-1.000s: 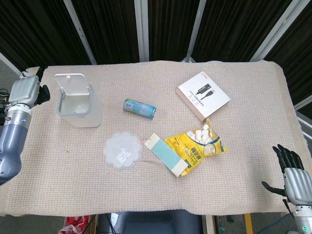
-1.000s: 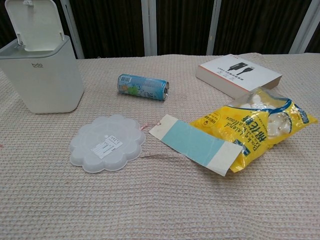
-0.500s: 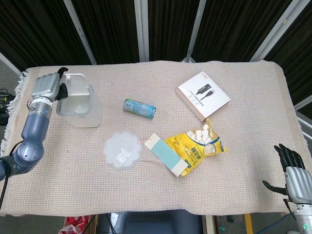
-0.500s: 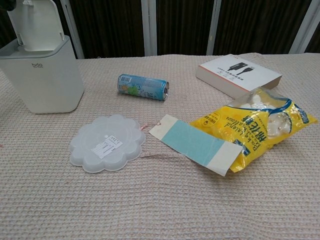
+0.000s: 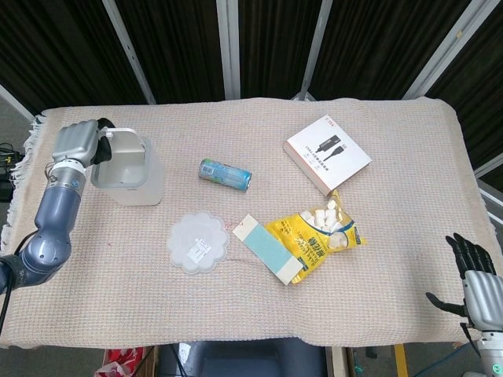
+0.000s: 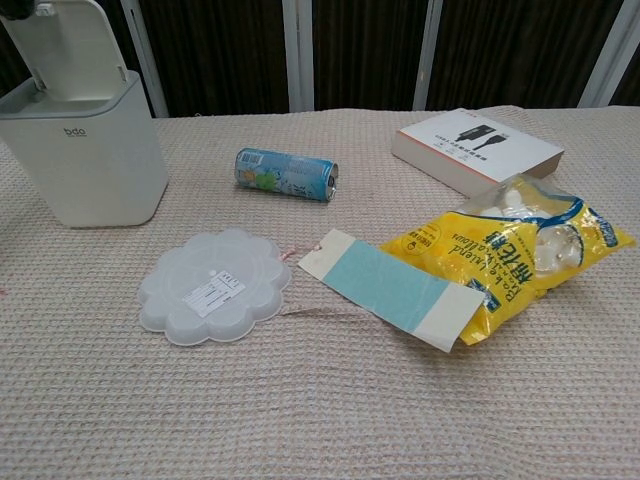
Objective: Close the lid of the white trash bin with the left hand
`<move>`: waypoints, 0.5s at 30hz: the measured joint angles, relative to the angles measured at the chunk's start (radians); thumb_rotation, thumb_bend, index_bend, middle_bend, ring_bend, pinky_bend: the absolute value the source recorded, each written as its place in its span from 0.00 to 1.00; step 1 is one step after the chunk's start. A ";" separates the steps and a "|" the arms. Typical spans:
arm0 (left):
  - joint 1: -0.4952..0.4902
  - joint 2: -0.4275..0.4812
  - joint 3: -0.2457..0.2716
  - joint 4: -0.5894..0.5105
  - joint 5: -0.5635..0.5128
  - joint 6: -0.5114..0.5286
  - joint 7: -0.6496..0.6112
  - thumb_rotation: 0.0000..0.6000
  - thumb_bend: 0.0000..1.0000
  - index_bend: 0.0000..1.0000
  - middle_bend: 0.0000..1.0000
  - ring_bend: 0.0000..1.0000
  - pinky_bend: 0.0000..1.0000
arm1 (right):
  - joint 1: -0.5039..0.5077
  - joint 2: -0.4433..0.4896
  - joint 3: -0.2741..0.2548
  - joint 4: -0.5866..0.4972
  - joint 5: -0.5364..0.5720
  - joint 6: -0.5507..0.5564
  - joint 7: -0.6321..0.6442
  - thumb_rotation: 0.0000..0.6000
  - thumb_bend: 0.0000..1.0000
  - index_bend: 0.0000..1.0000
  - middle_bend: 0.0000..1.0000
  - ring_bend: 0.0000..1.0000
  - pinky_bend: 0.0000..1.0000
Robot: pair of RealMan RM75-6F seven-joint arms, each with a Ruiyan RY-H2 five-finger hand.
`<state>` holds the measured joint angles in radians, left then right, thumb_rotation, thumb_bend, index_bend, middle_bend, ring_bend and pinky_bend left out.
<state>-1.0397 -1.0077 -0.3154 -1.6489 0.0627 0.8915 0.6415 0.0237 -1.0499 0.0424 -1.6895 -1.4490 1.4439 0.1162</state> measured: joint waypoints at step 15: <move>0.063 0.085 0.029 -0.181 0.117 -0.002 -0.086 1.00 0.79 0.34 1.00 1.00 1.00 | -0.006 0.006 -0.004 -0.003 -0.006 0.006 0.008 1.00 0.15 0.00 0.00 0.00 0.00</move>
<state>-0.9771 -0.9230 -0.2859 -1.8297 0.1794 0.8894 0.5559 0.0173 -1.0444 0.0386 -1.6921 -1.4553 1.4497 0.1238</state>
